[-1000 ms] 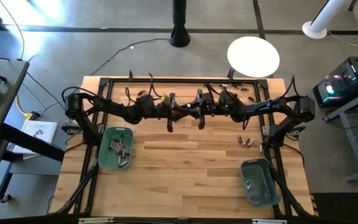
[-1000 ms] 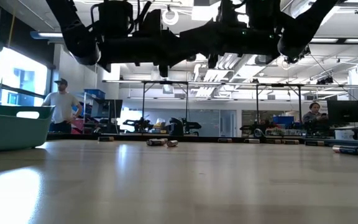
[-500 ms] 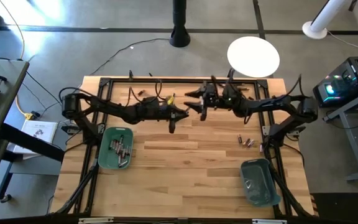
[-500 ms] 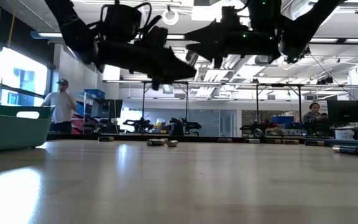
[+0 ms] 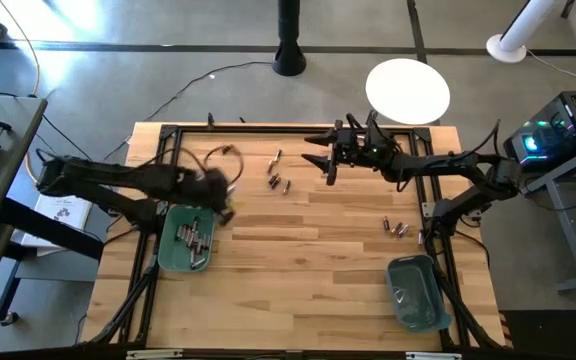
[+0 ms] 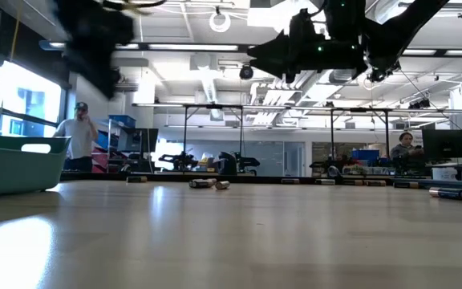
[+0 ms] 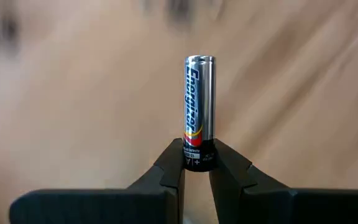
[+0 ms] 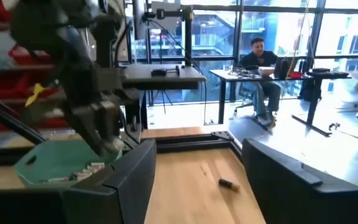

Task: Sort batteries
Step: Put the silver battery into the green bin

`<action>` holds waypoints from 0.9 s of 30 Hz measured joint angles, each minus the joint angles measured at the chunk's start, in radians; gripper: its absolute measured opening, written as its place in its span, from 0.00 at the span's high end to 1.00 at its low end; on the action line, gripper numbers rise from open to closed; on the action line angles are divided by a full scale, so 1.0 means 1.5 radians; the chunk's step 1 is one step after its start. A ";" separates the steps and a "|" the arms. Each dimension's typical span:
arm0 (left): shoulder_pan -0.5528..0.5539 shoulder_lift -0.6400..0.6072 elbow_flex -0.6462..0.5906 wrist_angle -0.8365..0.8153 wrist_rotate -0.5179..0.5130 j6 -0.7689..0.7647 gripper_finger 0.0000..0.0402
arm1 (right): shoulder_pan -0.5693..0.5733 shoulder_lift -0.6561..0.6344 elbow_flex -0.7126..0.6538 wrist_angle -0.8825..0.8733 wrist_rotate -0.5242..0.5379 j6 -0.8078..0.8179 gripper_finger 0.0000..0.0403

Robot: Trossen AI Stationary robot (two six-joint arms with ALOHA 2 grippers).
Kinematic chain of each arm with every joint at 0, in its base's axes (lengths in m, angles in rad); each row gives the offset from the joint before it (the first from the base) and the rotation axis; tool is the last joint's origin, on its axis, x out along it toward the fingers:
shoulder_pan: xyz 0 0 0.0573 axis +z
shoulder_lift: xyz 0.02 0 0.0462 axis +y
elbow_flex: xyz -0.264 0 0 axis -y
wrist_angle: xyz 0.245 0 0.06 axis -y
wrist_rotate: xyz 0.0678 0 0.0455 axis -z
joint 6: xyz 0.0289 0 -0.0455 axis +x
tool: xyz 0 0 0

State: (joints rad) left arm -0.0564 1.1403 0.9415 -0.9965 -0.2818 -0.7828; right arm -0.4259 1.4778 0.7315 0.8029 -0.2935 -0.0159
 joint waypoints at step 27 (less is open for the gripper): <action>-0.091 -0.005 -0.239 0.016 0.336 -0.415 0.81 | 0.001 0.007 0.000 -0.044 -0.001 0.011 0.42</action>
State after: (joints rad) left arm -0.1929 1.1332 0.5827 -0.9727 0.2228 -1.4058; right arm -0.4249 1.4881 0.7319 0.7375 -0.2955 0.0002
